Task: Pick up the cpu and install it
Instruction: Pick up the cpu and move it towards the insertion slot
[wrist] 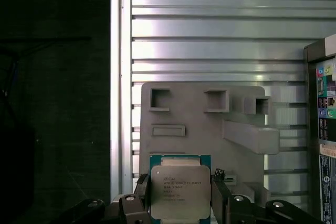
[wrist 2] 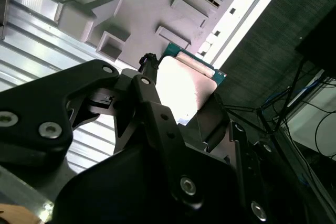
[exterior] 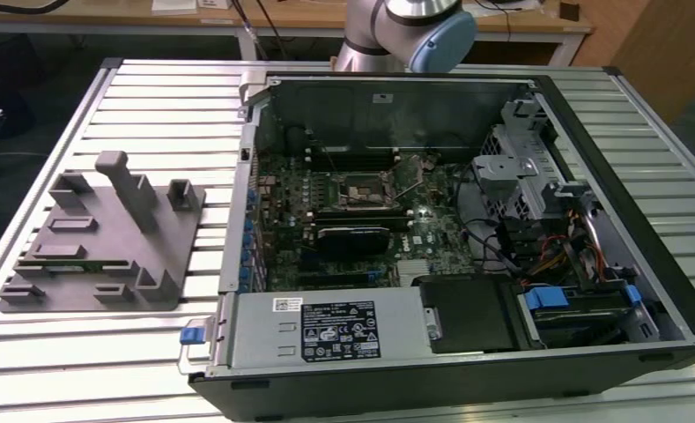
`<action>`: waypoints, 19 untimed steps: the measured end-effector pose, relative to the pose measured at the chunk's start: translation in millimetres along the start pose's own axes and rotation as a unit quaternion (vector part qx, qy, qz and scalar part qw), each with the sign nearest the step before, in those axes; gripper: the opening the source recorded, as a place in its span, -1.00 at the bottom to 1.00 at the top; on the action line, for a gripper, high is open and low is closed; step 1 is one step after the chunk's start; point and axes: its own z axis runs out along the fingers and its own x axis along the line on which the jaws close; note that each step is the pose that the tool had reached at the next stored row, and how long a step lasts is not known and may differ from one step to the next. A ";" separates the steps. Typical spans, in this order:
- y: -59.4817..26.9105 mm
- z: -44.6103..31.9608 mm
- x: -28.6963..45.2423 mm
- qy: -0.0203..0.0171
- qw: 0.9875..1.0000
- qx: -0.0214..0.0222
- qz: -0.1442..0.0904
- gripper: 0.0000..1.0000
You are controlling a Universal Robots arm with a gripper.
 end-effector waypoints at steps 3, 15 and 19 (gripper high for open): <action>0.1 0.1 -1.9 0.000 1.000 0.000 0.000 0.08; 0.6 1.0 -22.9 0.000 1.000 0.000 0.000 0.08; 0.9 1.4 -31.5 0.000 1.000 0.000 0.000 0.08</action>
